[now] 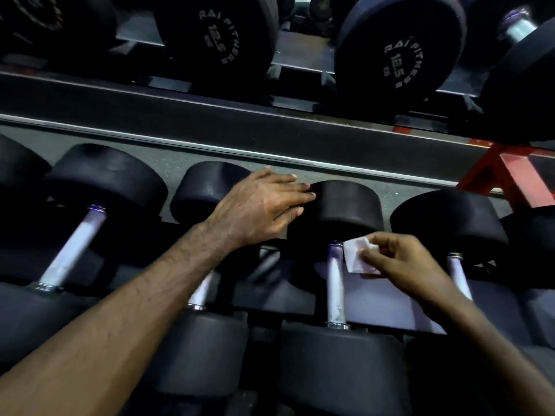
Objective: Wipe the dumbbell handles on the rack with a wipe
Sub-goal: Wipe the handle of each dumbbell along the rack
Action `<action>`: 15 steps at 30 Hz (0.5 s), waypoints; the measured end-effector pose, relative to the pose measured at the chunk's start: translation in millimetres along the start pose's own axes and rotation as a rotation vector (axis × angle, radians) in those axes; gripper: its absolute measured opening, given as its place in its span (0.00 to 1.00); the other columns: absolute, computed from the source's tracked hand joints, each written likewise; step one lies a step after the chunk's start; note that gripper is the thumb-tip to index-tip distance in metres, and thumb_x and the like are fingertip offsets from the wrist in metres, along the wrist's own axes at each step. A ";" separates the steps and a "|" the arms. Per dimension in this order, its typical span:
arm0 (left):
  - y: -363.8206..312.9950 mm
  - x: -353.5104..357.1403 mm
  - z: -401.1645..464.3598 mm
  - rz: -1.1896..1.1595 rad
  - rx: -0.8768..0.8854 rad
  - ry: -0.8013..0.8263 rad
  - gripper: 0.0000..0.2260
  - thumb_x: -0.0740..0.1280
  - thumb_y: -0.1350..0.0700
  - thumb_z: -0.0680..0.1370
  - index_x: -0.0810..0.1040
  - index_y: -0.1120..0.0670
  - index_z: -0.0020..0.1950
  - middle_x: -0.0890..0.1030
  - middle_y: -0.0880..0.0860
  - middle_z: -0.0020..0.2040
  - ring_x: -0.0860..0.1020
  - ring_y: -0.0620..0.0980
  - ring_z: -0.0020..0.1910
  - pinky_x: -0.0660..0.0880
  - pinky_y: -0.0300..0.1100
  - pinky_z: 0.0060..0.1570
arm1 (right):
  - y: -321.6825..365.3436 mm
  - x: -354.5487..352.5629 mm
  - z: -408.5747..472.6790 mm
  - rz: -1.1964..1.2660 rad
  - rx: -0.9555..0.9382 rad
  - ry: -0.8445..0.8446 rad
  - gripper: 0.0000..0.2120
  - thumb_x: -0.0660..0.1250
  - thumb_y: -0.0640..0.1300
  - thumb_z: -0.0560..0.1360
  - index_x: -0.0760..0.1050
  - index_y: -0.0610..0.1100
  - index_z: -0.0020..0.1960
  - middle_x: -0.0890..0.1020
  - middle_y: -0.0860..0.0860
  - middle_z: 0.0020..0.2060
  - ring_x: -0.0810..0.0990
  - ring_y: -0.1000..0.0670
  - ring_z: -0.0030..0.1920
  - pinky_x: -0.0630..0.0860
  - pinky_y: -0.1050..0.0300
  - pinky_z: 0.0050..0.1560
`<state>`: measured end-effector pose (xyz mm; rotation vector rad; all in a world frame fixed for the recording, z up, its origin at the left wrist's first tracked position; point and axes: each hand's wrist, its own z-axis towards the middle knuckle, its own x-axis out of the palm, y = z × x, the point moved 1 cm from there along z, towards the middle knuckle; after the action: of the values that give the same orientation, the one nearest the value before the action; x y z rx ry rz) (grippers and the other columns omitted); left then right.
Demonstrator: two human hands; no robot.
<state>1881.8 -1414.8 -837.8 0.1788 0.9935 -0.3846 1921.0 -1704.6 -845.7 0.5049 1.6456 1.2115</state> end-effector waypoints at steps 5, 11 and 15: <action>57.5 -30.2 -36.0 -0.028 -0.217 -0.188 0.16 0.66 0.47 0.84 0.85 0.49 0.68 0.84 0.47 0.68 0.78 0.50 0.73 0.74 0.57 0.72 | 35.1 62.4 2.7 0.106 -0.171 0.111 0.04 0.71 0.37 0.80 0.85 0.42 0.49 0.82 0.53 0.37 0.76 0.54 0.40 0.74 0.54 0.43; 82.6 -36.3 -64.1 -0.183 -0.364 -0.136 0.19 0.64 0.44 0.85 0.80 0.47 0.74 0.74 0.49 0.79 0.68 0.48 0.80 0.61 0.41 0.80 | 34.5 198.9 35.8 0.210 0.142 0.084 0.11 0.69 0.49 0.67 0.84 0.42 0.42 0.81 0.48 0.32 0.77 0.51 0.34 0.84 0.37 0.40; 81.4 -35.6 -64.6 -0.210 -0.379 -0.156 0.20 0.63 0.42 0.85 0.80 0.45 0.75 0.73 0.47 0.79 0.68 0.48 0.81 0.64 0.46 0.81 | 37.1 250.6 51.3 0.410 0.355 -0.065 0.14 0.66 0.30 0.74 0.77 0.43 0.32 0.76 0.48 0.27 0.71 0.55 0.23 0.64 0.63 0.21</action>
<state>1846.2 -1311.2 -844.8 -0.2960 0.9153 -0.3875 1852.5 -1470.0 -929.8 1.1369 1.7615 1.1749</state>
